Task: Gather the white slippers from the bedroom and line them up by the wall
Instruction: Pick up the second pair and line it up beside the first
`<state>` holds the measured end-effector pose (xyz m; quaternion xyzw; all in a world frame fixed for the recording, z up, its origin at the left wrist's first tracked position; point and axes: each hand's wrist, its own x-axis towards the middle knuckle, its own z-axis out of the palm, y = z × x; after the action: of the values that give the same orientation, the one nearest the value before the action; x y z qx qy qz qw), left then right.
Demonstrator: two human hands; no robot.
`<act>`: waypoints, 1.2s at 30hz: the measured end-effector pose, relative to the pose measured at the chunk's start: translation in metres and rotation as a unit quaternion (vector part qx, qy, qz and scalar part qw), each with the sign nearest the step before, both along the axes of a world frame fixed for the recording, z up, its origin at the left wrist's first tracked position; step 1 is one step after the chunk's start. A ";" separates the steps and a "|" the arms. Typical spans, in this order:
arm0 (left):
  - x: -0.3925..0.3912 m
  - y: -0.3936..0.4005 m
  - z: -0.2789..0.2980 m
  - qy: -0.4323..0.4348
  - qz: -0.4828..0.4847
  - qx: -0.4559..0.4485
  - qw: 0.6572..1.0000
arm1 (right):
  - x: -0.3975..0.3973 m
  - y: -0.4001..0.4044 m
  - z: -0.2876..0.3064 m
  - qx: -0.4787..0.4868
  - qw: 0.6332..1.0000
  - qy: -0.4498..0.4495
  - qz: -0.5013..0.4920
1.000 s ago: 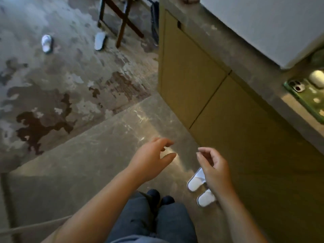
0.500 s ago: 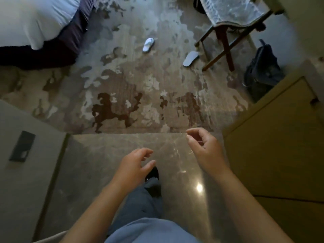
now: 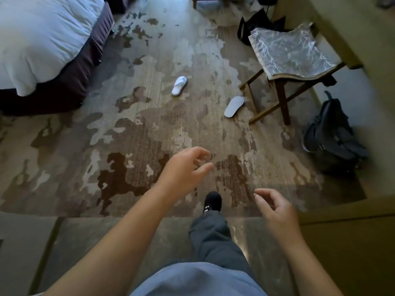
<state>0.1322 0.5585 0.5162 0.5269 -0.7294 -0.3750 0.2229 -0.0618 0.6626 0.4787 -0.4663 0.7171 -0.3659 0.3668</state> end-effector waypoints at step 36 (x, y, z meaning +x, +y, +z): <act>-0.026 -0.875 -0.103 -0.101 0.090 0.122 0.983 | -0.064 -0.879 -0.094 0.145 0.989 -0.016 0.029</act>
<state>0.1064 -0.3160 0.4131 0.6489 -0.6468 -0.3838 0.1150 -0.1263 -0.2162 0.3850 -0.4227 0.7429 -0.2547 0.4522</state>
